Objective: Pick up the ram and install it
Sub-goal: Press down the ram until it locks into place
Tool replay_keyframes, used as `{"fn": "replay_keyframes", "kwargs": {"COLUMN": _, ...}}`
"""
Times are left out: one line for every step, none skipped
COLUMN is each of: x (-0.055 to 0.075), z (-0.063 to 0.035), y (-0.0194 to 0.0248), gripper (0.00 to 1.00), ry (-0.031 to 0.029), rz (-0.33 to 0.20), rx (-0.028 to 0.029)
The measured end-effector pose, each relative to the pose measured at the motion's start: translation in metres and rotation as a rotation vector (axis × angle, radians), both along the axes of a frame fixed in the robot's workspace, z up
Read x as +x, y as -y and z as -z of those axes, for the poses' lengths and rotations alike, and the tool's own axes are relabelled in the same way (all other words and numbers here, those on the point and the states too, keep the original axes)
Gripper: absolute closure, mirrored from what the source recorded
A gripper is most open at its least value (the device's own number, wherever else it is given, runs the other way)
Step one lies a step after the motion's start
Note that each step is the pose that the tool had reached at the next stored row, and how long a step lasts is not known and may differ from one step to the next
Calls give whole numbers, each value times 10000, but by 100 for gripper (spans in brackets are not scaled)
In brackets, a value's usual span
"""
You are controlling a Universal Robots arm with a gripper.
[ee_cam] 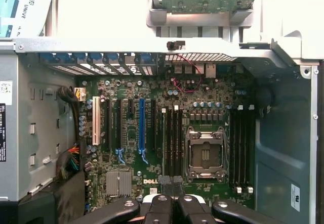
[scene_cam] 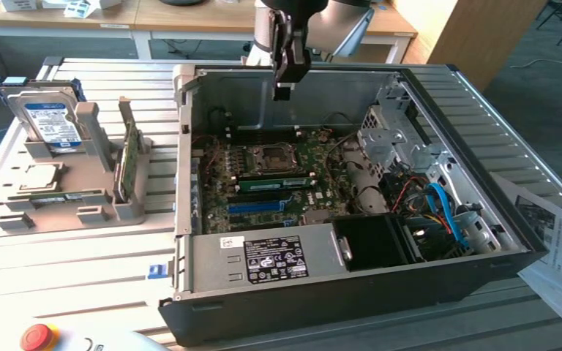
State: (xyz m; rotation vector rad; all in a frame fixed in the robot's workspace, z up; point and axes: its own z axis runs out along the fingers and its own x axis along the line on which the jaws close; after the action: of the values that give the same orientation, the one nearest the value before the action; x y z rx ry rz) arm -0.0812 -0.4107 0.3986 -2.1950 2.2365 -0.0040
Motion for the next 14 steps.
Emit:
{"fn": "replay_keyframes", "kwargs": {"x": 0, "z": -5, "y": 0, "gripper": 90, "ry": -2, "rz": 0, "rx": -2}}
{"fn": "replay_keyframes", "kwargs": {"x": 0, "z": -9, "y": 0, "gripper": 90, "ry": -1, "rz": 0, "rx": -2}}
{"fn": "replay_keyframes", "kwargs": {"x": 0, "z": -10, "y": 0, "gripper": 90, "ry": -1, "rz": 0, "rx": -2}}
{"fn": "replay_keyframes", "kwargs": {"x": 0, "z": -10, "y": 0, "gripper": 90, "ry": -1, "rz": 0, "rx": -2}}
{"fn": "replay_keyframes", "kwargs": {"x": 0, "z": -10, "y": 0, "gripper": 90, "ry": -2, "rz": 0, "rx": -2}}
{"fn": "replay_keyframes", "kwargs": {"x": 0, "z": -10, "y": 0, "gripper": 90, "ry": -1, "rz": 0, "rx": -2}}
{"fn": "replay_keyframes", "kwargs": {"x": 0, "z": -10, "y": 0, "gripper": 90, "ry": -1, "rz": 0, "rx": -2}}
{"fn": "replay_keyframes", "kwargs": {"x": 0, "z": -11, "y": 0, "gripper": 90, "ry": -2, "rz": 0, "rx": -3}}
{"fn": "replay_keyframes", "kwargs": {"x": 0, "z": -10, "y": 0, "gripper": 90, "ry": -1, "rz": 0, "rx": -2}}
{"fn": "replay_keyframes", "kwargs": {"x": 0, "z": -11, "y": 0, "gripper": 90, "ry": -1, "rz": 0, "rx": -2}}
{"fn": "replay_keyframes", "kwargs": {"x": 0, "z": -11, "y": 0, "gripper": 90, "ry": -1, "rz": 0, "rx": -2}}
{"fn": "replay_keyframes", "kwargs": {"x": 0, "z": -11, "y": 0, "gripper": 90, "ry": -1, "rz": 0, "rx": -2}}
{"fn": "replay_keyframes", "kwargs": {"x": 0, "z": -12, "y": 0, "gripper": 90, "ry": -1, "rz": 0, "rx": -2}}
{"fn": "replay_keyframes", "kwargs": {"x": 0, "z": -12, "y": 0, "gripper": 90, "ry": -2, "rz": 535, "rx": -3}}
